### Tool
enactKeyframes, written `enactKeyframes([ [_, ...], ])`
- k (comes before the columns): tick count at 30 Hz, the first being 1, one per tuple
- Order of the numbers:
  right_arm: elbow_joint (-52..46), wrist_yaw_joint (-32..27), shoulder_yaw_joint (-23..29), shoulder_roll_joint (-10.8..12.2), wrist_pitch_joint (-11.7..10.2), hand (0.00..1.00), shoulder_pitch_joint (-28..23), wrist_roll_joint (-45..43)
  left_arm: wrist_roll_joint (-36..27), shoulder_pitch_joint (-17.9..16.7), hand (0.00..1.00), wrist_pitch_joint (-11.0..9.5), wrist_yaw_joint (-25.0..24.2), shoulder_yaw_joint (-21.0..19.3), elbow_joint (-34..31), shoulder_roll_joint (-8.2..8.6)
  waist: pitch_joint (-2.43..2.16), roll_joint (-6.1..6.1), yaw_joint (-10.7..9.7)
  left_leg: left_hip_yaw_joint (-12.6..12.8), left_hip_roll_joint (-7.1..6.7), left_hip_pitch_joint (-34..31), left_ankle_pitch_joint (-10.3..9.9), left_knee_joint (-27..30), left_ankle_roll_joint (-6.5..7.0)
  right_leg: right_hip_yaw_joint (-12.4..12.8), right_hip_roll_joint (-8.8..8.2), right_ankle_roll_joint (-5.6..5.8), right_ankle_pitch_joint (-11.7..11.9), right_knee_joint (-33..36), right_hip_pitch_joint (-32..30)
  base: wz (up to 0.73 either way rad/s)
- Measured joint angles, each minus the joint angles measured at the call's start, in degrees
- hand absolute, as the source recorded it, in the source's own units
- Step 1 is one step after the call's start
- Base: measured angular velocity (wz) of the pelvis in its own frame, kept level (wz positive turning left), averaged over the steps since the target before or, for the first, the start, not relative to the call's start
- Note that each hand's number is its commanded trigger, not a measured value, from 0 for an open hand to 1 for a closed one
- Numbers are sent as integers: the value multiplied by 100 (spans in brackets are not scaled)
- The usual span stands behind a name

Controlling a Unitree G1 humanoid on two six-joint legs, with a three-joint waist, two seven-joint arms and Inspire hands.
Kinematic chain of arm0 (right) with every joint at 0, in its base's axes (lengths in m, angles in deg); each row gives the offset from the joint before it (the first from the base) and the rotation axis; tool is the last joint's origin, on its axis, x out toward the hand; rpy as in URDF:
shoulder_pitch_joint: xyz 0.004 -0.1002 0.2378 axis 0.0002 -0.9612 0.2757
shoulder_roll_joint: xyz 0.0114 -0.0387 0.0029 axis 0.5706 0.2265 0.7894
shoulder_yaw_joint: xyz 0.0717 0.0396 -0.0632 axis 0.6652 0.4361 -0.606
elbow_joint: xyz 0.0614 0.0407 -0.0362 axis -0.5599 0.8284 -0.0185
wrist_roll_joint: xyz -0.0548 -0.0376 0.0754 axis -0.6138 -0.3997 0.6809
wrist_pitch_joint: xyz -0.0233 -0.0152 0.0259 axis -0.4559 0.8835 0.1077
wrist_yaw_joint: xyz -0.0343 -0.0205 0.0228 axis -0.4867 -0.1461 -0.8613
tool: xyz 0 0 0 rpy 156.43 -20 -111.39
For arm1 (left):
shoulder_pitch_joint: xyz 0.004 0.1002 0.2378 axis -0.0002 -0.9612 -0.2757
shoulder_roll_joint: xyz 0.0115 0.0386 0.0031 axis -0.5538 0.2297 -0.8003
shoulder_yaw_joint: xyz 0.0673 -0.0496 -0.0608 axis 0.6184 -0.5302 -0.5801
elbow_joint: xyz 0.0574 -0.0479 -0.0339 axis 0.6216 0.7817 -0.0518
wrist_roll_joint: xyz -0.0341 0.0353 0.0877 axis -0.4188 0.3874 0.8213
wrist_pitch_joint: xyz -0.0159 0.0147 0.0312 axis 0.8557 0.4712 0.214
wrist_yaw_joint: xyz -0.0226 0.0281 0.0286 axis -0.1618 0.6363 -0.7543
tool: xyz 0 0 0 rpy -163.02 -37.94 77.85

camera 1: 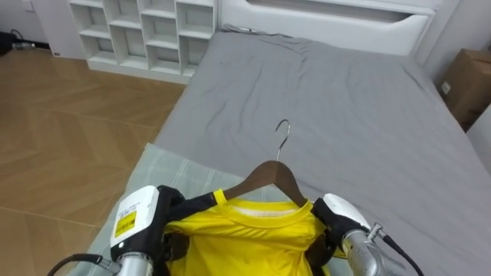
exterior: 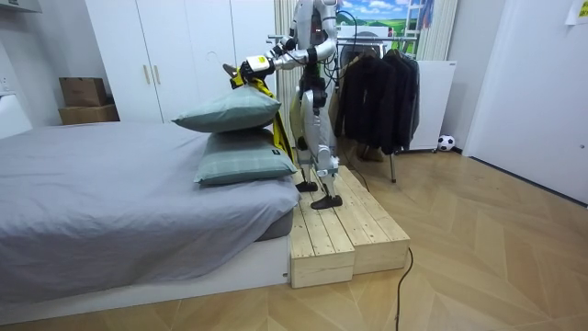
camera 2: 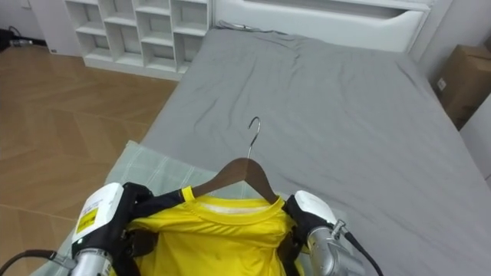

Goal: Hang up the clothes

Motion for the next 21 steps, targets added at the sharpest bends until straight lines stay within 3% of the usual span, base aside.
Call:
enactKeyframes([
  [1, 0, -9, 8, 3, -4, 100, -1, 13, 4, 0, 100, 4, 0, -2, 0, -1, 0, 0, -1, 0, 0, 0, 0, -1, 0, 0, 0, 0, 0, -1, 0, 0],
  [2, 1, -2, 8, 0, -12, 100, 1, 30, -7, 0, 9, 16, 0, -2, 12, -4, 1, 0, -3, 0, -1, 0, 0, -1, 0, 1, 0, 0, 0, -3, 0, 0],
  [3, 0, -3, 8, 1, -14, 100, 0, 34, -7, 0, 0, 18, 0, -3, 12, -4, 2, -1, -3, 0, 0, 0, 0, -1, 0, 1, 1, 0, 0, -4, 0, 0],
  [7, 1, 1, 4, 6, -98, 100, 0, 118, -54, 4, 0, 50, 6, -47, 10, -6, 4, -3, -10, 0, 0, -1, 0, -2, 0, 3, 0, 0, 0, -5, -1, 0],
  [12, 0, 1, 4, 62, -158, 100, 0, 463, -245, 257, 0, 25, 205, -64, 9, 19, 8, 5, 7, 3, -6, 13, 0, -4, 0, -10, -7, 0, 0, -4, 21, 3],
  [21, -1, 188, 5, 62, -119, 100, 0, 428, -289, 295, 0, -13, 223, 5, 10, 101, 13, 14, -12, 49, -10, 8, 0, -4, 0, 22, -8, 1, 1, 0, 21, 0],
])
